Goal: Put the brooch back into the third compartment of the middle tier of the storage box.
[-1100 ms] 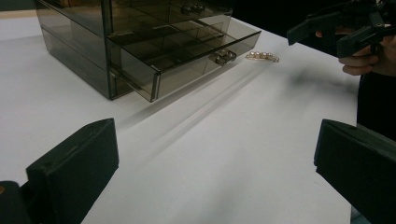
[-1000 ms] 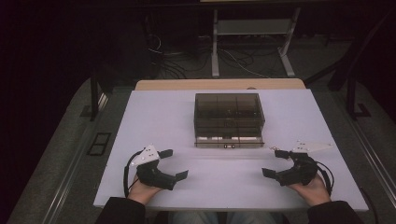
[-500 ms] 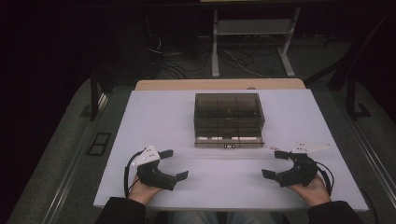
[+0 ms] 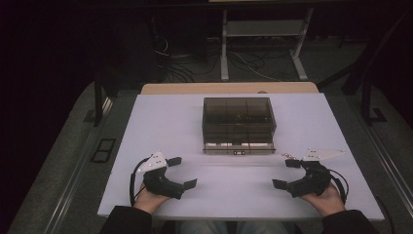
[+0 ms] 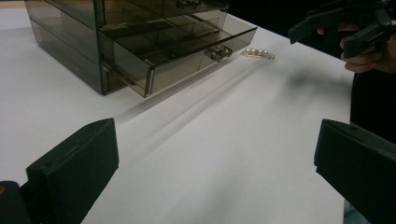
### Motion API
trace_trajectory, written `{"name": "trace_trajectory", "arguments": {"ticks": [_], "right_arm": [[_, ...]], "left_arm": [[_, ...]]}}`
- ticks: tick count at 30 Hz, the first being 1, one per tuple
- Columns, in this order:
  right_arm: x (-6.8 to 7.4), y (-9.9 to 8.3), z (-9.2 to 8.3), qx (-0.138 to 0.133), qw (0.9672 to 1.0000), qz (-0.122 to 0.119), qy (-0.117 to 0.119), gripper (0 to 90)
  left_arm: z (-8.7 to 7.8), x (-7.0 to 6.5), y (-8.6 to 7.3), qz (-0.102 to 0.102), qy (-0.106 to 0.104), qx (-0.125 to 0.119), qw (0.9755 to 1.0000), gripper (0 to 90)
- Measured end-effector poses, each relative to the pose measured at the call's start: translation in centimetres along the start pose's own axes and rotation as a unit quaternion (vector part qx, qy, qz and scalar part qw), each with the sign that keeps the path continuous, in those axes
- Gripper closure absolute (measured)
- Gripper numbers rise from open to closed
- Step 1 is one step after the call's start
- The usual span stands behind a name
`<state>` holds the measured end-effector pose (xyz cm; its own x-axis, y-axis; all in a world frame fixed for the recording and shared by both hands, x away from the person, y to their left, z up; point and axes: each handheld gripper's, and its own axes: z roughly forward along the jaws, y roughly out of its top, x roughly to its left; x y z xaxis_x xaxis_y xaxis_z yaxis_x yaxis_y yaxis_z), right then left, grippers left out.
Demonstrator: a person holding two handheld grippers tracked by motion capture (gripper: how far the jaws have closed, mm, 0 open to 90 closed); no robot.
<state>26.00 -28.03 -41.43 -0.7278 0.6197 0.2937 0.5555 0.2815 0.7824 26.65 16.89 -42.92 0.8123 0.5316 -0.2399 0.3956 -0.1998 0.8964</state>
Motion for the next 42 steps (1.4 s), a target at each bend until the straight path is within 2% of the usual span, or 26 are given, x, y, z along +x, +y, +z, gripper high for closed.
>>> {"name": "trace_trajectory", "arguments": {"ticks": [10,31,42], "right_arm": [[0.0,0.4,-0.9,0.018,0.9998,0.0,-0.007,0.3],[-0.5,2.6,-3.2,0.048,0.9979,-0.03,-0.032,0.3],[-1.3,4.1,-4.0,0.067,0.9964,-0.04,-0.034,0.4]], "left_arm": [[0.1,-0.1,0.0,0.0,0.0,0.007,1.0,0.0],[0.0,-0.1,-0.1,0.0,0.005,0.005,1.0,0.0],[0.0,-0.1,-0.1,-0.001,0.005,0.005,1.0,0.0]]}}
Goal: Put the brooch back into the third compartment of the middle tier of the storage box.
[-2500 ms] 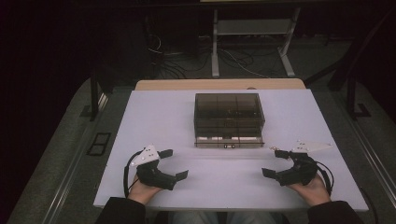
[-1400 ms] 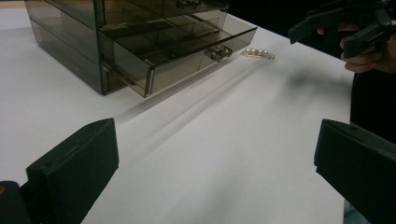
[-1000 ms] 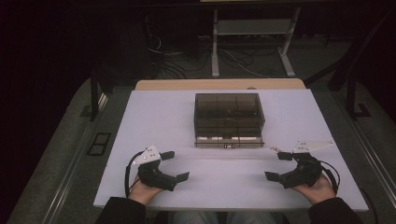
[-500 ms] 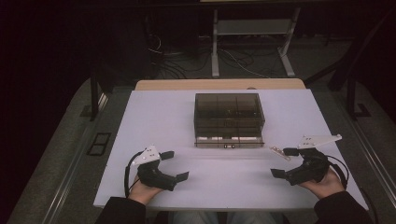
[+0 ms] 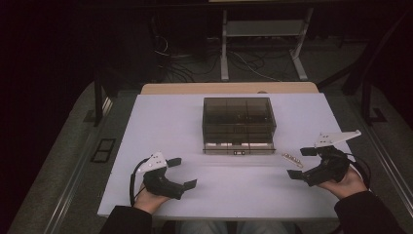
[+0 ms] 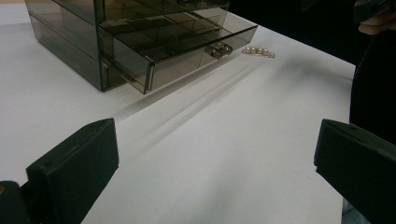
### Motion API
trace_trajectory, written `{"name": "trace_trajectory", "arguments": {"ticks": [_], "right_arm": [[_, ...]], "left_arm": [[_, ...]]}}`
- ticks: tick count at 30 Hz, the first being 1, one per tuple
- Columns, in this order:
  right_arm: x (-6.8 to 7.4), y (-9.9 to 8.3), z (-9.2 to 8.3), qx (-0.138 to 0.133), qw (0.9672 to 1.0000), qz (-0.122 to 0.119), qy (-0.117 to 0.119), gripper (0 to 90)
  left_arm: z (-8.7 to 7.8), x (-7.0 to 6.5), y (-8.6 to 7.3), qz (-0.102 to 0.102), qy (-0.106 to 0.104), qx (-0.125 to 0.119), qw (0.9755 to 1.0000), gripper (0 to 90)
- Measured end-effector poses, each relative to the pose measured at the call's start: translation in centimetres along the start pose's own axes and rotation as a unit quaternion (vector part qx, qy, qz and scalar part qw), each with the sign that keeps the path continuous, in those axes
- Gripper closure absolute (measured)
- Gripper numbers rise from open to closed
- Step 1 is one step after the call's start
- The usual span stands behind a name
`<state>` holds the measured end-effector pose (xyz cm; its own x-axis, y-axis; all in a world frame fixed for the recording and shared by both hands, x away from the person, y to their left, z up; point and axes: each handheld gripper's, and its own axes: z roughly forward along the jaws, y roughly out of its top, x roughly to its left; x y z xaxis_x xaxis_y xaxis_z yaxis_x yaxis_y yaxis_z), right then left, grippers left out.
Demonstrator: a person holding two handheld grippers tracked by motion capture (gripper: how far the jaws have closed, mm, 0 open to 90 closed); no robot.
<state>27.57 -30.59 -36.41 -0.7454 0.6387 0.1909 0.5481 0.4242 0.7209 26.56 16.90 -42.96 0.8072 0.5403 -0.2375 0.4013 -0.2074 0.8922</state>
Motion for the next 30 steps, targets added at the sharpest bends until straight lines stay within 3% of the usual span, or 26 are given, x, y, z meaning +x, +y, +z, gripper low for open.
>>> {"name": "trace_trajectory", "arguments": {"ticks": [14,30], "right_arm": [[-1.5,1.6,-0.5,0.017,0.9999,-0.003,-0.004,0.4],[-3.7,1.9,0.8,0.035,0.9993,0.006,0.013,0.3]], "left_arm": [[0.0,0.0,0.0,0.0,0.0,0.0,1.0,0.0],[0.0,0.0,0.0,0.001,-0.002,0.0,1.0,0.0]]}}
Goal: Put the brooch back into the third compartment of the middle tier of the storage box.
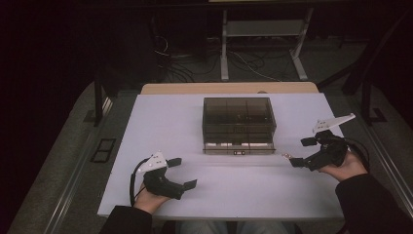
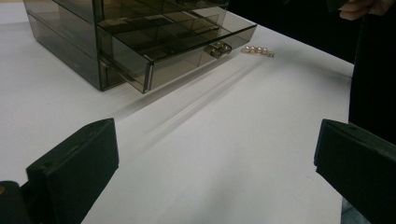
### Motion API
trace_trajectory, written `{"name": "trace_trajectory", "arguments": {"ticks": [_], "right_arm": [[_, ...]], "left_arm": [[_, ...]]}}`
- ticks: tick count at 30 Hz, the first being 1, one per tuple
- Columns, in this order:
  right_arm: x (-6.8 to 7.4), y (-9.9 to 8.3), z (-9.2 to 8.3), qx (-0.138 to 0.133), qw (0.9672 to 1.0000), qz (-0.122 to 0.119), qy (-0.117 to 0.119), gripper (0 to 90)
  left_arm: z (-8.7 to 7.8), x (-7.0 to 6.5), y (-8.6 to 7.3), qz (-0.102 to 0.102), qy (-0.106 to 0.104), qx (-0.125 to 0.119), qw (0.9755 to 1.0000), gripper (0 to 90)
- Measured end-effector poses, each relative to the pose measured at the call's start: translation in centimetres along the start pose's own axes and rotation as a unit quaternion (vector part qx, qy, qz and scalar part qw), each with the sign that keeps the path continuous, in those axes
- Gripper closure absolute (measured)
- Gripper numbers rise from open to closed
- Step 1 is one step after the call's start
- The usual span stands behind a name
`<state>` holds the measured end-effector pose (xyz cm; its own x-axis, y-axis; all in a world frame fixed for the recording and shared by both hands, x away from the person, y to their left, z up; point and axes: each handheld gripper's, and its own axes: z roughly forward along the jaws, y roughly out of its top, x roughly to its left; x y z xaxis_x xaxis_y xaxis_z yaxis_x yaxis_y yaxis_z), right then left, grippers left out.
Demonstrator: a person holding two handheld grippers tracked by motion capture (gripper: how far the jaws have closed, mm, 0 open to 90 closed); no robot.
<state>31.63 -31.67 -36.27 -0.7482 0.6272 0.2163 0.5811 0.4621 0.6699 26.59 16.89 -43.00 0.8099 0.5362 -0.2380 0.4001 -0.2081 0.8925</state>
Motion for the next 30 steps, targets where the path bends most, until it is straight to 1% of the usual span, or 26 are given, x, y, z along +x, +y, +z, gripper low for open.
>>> {"name": "trace_trajectory", "arguments": {"ticks": [7,14,25,30], "right_arm": [[-0.6,0.0,0.4,0.004,1.0,0.0,0.003,0.3],[-1.5,0.0,1.0,0.008,1.0,0.005,0.003,0.3],[-2.4,0.0,1.7,0.016,0.9998,0.008,0.004,0.3],[-2.6,-0.1,2.2,0.025,0.9996,0.01,0.004,0.3]], "left_arm": [[0.0,0.0,0.0,0.001,0.0,0.001,1.0,0.0],[0.0,0.0,0.0,0.002,0.0,0.002,1.0,0.0],[0.0,0.0,0.0,0.003,0.0,0.002,1.0,0.0],[0.0,0.0,0.0,0.003,0.0,0.003,1.0,0.0]]}}
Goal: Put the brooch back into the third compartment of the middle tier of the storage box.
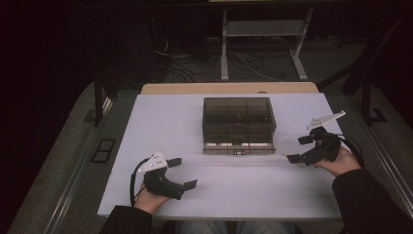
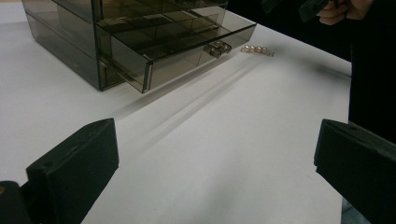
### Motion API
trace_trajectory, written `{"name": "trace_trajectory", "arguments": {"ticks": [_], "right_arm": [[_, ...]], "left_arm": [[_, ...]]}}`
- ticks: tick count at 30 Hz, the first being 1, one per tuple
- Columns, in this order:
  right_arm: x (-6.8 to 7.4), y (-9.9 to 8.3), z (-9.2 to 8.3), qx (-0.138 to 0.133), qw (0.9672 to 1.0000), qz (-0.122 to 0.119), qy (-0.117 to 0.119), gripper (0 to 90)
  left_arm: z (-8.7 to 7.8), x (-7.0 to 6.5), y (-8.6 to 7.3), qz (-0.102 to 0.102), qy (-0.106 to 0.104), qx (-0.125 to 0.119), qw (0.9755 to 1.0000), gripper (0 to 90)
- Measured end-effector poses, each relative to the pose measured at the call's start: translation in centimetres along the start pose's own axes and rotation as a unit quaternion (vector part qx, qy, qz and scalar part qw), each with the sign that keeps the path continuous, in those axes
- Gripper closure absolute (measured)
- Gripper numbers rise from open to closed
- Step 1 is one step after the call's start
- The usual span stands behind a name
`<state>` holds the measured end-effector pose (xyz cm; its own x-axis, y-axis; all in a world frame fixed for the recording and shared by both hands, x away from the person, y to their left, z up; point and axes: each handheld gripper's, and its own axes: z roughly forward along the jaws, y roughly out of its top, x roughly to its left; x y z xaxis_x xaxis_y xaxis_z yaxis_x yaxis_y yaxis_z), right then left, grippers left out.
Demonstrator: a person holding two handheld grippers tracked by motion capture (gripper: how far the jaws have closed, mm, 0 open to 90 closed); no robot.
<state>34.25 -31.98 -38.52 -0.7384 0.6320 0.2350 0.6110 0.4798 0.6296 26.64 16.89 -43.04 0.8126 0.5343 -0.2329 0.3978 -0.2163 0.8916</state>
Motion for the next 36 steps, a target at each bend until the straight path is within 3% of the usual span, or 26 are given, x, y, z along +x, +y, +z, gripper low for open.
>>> {"name": "trace_trajectory", "arguments": {"ticks": [27,34,36], "right_arm": [[-2.5,-0.4,3.0,0.06,0.9982,0.005,-0.006,0.4],[-3.1,-0.7,3.5,0.077,0.9968,0.003,-0.018,0.4],[-3.3,-0.8,3.5,0.081,0.9965,-0.001,-0.02,9.1]], "left_arm": [[0.1,-0.1,0.0,0.001,-0.002,0.0,1.0,0.0],[0.1,-0.1,0.0,0.002,-0.003,0.001,1.0,0.0],[0.1,-0.1,0.0,0.002,-0.004,0.001,1.0,0.0]]}}
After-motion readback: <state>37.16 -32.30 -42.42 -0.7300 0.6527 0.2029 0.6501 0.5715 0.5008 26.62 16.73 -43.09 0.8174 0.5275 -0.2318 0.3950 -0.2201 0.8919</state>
